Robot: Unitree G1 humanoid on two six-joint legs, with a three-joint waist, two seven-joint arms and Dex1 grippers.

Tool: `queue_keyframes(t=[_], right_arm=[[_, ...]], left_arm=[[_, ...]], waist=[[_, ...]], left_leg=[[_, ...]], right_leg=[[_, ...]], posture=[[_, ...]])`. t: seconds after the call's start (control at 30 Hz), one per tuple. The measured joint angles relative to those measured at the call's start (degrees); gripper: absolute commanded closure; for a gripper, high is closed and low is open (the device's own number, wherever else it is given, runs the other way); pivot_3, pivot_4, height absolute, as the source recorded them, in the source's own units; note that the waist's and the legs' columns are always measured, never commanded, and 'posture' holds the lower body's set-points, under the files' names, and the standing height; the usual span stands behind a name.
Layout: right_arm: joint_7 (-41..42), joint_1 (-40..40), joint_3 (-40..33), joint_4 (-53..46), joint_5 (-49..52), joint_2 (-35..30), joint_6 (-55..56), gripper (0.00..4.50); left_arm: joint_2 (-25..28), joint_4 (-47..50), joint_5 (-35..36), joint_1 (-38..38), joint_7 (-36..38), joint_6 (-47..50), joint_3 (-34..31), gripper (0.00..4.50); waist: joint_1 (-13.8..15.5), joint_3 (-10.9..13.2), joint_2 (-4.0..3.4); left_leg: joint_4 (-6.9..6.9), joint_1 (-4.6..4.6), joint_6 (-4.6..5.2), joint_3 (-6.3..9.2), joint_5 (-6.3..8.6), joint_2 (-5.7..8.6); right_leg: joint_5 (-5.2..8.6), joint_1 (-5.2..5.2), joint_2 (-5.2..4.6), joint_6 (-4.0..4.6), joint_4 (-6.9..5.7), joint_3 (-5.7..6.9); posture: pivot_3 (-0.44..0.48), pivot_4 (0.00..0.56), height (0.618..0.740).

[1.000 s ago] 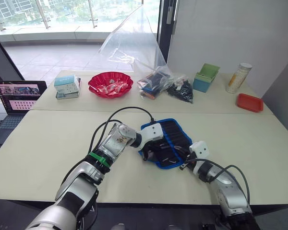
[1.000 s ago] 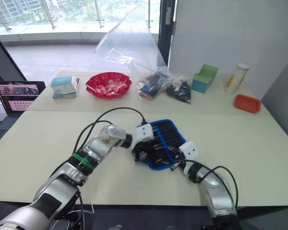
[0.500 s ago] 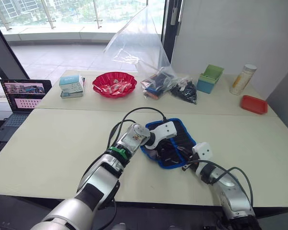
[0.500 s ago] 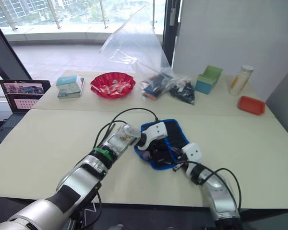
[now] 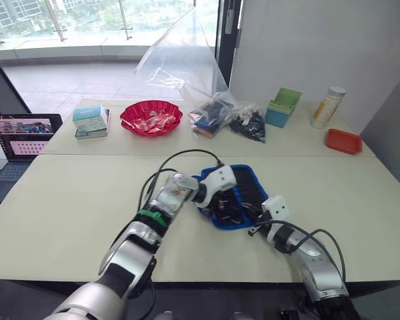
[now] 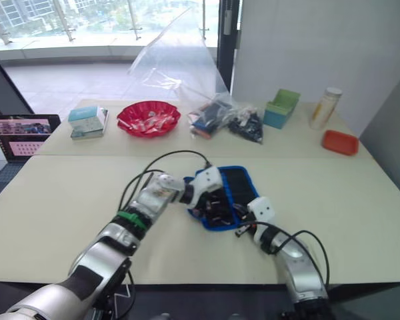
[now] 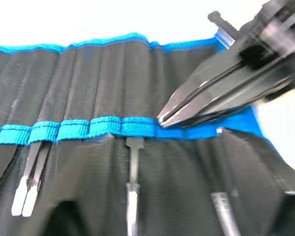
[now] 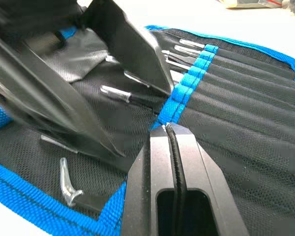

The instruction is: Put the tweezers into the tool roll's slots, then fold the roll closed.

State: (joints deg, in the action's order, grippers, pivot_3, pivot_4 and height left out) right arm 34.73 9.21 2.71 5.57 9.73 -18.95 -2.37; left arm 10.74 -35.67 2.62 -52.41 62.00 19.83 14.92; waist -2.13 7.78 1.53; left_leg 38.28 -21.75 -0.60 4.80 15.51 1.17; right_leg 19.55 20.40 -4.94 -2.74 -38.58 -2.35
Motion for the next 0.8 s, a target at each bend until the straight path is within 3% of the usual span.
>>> queue_keyframes(t=[0.17, 0.33, 0.6, 0.8], right_arm=[[1.53, 1.54, 0.51, 1.84, 0.01, -0.09, 0.62, 4.50], [3.00, 3.24, 0.64, 4.21, 0.01, -0.07, 1.25, 4.50], [5.81, 5.69, 1.40, 7.51, 0.00, 0.33, 2.39, 4.50], [7.84, 7.61, 1.85, 10.35, -0.01, 0.33, 3.66, 4.50]], left_arm=[[12.07, 10.66, 6.31, 6.70, 0.26, 6.49, -10.61, 0.06], [17.99, 19.12, 10.75, 16.98, -1.19, 11.58, -17.27, 0.06], [23.82, 35.64, 17.84, 35.84, -8.77, 14.48, -33.29, 0.06], [21.84, 36.94, 15.87, 54.62, -15.02, 0.43, -43.19, 0.06]], waist=[[-0.59, -0.02, -0.03], [-0.61, -0.02, 0.01], [-1.52, -0.05, 0.04], [-1.72, -0.10, 0.13]], left_leg=[[-0.09, 0.28, -0.01, 0.00, 0.00, -0.06], [-0.05, 0.33, 0.06, 0.00, 0.04, -0.07], [-0.29, 0.68, 0.09, -0.16, 0.08, -0.25], [-0.44, 0.72, 0.05, -0.26, 0.10, -0.49]], right_leg=[[0.00, -0.15, 0.04, 0.00, -0.15, -0.03], [0.00, -0.13, 0.01, 0.01, -0.29, -0.05], [-0.01, -0.14, -0.05, 0.01, -0.33, -0.21], [-0.04, -0.09, -0.02, 0.07, -0.23, -0.18]], posture=[[0.000, 0.150, 0.740], [0.000, 0.150, 0.740], [0.000, 0.150, 0.740], [0.000, 0.150, 0.740]])
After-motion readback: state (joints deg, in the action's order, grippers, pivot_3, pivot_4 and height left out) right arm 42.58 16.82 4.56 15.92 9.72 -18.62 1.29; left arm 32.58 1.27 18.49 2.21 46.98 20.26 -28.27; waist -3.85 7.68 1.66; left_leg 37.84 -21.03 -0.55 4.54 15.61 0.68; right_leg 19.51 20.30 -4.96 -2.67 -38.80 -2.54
